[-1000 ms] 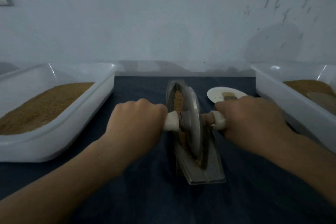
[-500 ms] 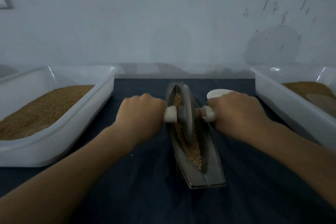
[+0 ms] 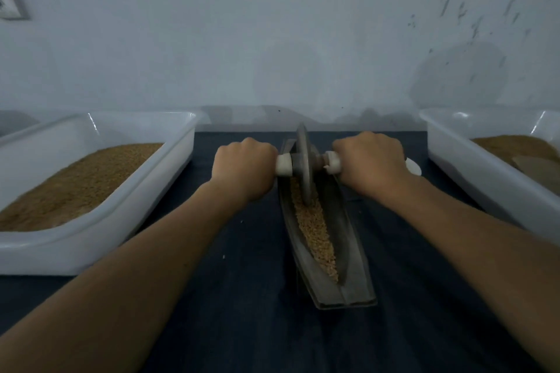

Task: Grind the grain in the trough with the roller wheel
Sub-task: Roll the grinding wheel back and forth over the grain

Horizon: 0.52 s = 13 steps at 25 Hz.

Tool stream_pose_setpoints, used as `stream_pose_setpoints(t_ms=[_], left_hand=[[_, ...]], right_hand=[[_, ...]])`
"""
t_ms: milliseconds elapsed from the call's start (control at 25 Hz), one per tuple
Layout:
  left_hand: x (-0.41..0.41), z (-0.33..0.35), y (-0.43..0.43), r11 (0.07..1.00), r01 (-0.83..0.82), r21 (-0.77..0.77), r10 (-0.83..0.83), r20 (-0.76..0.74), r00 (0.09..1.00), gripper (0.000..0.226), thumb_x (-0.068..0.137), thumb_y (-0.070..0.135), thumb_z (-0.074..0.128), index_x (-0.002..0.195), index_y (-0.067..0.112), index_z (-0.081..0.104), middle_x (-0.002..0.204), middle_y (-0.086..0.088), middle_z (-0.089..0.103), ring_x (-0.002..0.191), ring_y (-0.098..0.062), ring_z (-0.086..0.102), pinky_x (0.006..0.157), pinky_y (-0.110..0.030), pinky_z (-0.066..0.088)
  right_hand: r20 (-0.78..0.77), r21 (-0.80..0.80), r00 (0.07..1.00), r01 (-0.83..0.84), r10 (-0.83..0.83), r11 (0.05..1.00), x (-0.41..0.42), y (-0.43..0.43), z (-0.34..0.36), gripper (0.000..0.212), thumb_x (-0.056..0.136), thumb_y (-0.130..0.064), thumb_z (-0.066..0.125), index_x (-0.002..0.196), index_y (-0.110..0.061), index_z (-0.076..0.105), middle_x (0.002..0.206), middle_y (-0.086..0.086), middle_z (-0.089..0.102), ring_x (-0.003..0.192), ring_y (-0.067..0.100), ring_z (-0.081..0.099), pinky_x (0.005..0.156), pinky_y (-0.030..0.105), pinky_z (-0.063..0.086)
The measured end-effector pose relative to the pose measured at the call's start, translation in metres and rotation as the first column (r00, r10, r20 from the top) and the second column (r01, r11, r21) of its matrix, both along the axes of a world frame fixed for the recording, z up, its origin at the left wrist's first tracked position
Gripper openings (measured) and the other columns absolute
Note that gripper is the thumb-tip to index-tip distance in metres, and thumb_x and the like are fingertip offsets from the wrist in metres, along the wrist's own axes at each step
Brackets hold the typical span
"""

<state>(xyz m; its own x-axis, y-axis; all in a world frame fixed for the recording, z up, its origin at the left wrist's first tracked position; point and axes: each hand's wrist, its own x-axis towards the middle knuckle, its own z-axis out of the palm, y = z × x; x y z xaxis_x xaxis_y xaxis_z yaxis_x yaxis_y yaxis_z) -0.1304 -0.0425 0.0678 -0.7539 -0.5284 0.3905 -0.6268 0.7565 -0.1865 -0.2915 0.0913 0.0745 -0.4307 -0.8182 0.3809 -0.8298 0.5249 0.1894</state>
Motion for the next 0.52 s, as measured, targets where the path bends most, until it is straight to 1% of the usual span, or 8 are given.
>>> stream_pose_setpoints(t_ms=[80,160,240,280,320,400,480,520], left_hand=[[0.017,-0.010,0.011,0.999,0.036,-0.014,-0.036,-0.003,0.999,0.005,0.087,0.029,0.062,0.088,0.026,0.058,0.068,0.006,0.037,0.059,-0.019,0.040,0.055,-0.033,0.033],[0.043,-0.020,0.029,0.981,0.137,-0.136,-0.143,-0.039,0.989,0.031,0.074,0.034,0.074,0.070,0.030,0.043,0.059,0.010,0.025,0.046,-0.011,0.022,0.044,-0.025,0.019],[0.061,-0.014,0.043,0.946,0.220,-0.237,-0.238,-0.052,0.970,0.059,0.051,0.035,0.087,0.065,0.033,0.029,0.055,0.012,0.011,0.044,-0.005,0.003,0.046,-0.016,0.005],[0.060,-0.010,0.044,0.941,0.230,-0.250,-0.252,-0.064,0.966,0.064,0.046,0.034,0.089,0.065,0.033,0.028,0.055,0.012,0.009,0.045,-0.005,0.001,0.048,-0.015,0.004],[0.056,-0.011,0.044,0.955,0.199,-0.219,-0.214,-0.046,0.976,0.061,0.048,0.032,0.088,0.064,0.032,0.030,0.055,0.012,0.009,0.044,-0.006,0.002,0.047,-0.016,0.006],[0.037,-0.017,0.032,0.976,0.116,-0.184,-0.119,-0.007,0.993,0.034,0.069,0.030,0.078,0.069,0.028,0.044,0.058,0.008,0.020,0.044,-0.012,0.019,0.044,-0.025,0.019],[0.009,-0.007,0.013,0.992,0.032,-0.124,-0.035,-0.023,0.999,0.005,0.085,0.025,0.063,0.088,0.023,0.060,0.068,0.003,0.037,0.059,-0.022,0.043,0.055,-0.034,0.033],[0.000,-0.001,0.004,0.997,-0.004,-0.075,0.003,-0.005,1.000,0.007,0.089,0.024,0.060,0.095,0.022,0.062,0.074,0.001,0.044,0.068,-0.025,0.050,0.059,-0.036,0.036]], right_hand=[[0.013,0.031,0.999,-0.038,0.038,0.999,0.004,0.021,-0.004,0.023,0.087,-0.033,0.065,0.077,-0.031,0.045,0.087,-0.005,0.058,0.074,0.019,0.054,0.058,0.031,0.035],[-0.064,-0.006,0.989,-0.135,0.134,0.991,0.012,0.055,-0.015,0.028,0.079,-0.038,0.061,0.067,-0.033,0.037,0.072,-0.010,0.050,0.056,0.008,0.036,0.048,0.025,0.025],[-0.156,-0.050,0.961,-0.238,0.228,0.970,0.018,0.082,-0.020,0.023,0.068,-0.045,0.057,0.064,-0.035,0.036,0.060,-0.013,0.039,0.050,0.005,0.020,0.046,0.021,0.019],[-0.167,-0.067,0.959,-0.244,0.230,0.968,0.018,0.087,-0.022,0.021,0.066,-0.047,0.054,0.064,-0.036,0.037,0.058,-0.013,0.034,0.049,0.007,0.019,0.046,0.020,0.017],[-0.172,-0.071,0.966,-0.208,0.193,0.976,0.018,0.085,-0.023,0.021,0.066,-0.047,0.053,0.064,-0.035,0.036,0.058,-0.013,0.031,0.049,0.008,0.019,0.047,0.020,0.015],[-0.128,-0.065,0.988,-0.092,0.083,0.994,0.015,0.061,-0.022,0.025,0.075,-0.041,0.055,0.067,-0.033,0.033,0.062,-0.012,0.034,0.051,0.011,0.027,0.048,0.023,0.018],[0.023,-0.043,1.000,-0.014,0.015,0.999,0.009,0.025,-0.012,0.020,0.085,-0.035,0.063,0.077,-0.032,0.046,0.077,-0.007,0.051,0.066,0.019,0.047,0.056,0.028,0.032],[0.073,-0.011,0.997,0.017,-0.016,1.000,0.003,0.010,-0.006,0.012,0.086,-0.032,0.067,0.085,-0.031,0.054,0.086,-0.002,0.059,0.076,0.023,0.054,0.063,0.032,0.037]])
